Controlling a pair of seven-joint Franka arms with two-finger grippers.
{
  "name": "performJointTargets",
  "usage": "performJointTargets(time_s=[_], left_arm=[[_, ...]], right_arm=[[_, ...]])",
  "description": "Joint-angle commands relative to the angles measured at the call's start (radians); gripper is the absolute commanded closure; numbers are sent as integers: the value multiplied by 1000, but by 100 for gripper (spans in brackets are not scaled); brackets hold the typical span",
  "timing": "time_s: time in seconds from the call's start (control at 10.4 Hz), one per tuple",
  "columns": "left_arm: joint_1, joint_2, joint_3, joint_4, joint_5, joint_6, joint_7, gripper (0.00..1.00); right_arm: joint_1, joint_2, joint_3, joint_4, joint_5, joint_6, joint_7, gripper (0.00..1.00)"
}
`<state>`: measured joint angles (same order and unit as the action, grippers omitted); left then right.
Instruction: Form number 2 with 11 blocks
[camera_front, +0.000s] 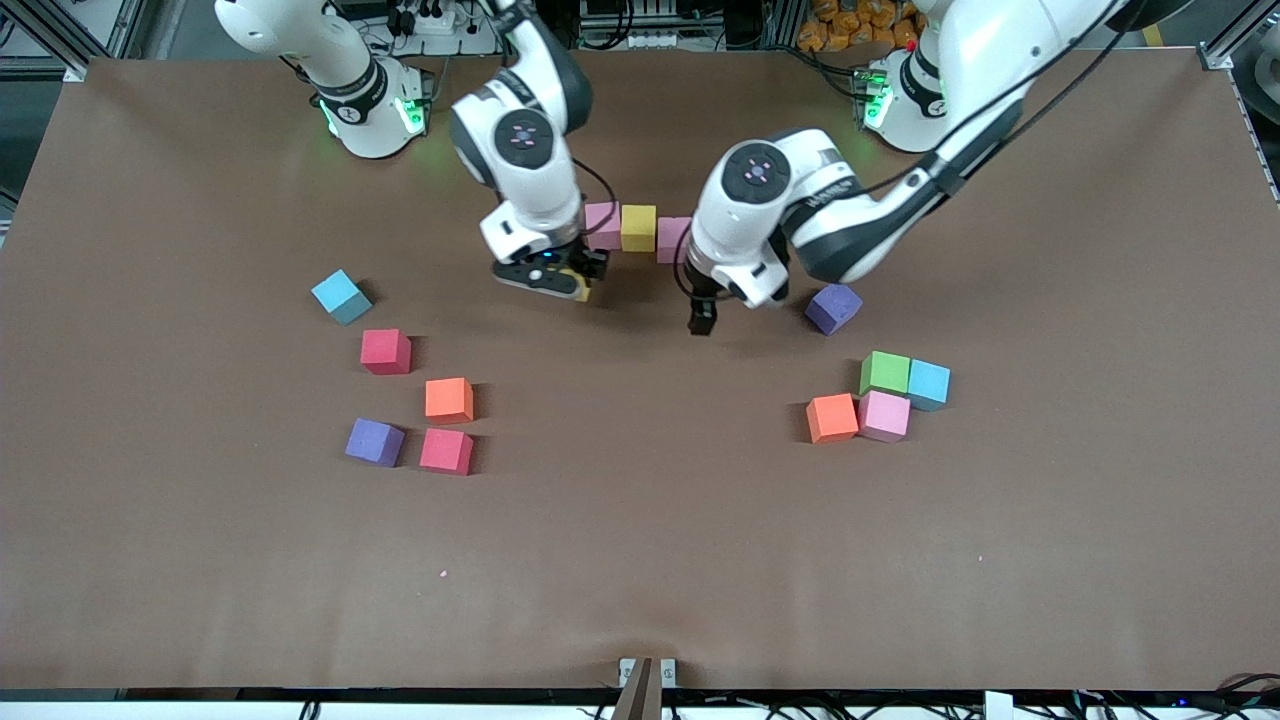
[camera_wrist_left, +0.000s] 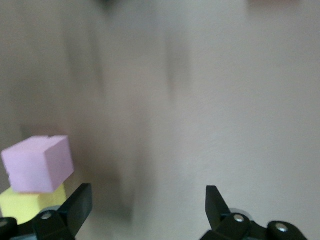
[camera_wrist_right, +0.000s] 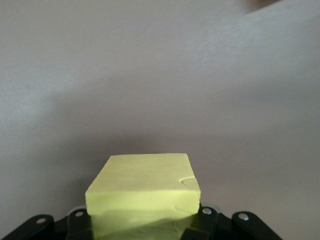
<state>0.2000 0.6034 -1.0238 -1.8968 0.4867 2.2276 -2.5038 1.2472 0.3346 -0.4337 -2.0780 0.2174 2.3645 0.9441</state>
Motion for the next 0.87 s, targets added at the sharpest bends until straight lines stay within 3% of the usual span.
performJointTargets(time_s=[0.0,0.19,0.38,0.77], left_arm=[[68,-1,13,50,7,-66,260,0],[101,4,54,83,6,-111,537,0],[101,4,111,102,13,-111,726,0],[122,-10,198,145,20,-180,1330,0]], right_arm=[[12,121,26,139,63,-16,45,69],[14,206,42,257,125,-16,71,68],[15,285,58,353,126,-14,117,66],[63,320,85,366,120,42,111,63]])
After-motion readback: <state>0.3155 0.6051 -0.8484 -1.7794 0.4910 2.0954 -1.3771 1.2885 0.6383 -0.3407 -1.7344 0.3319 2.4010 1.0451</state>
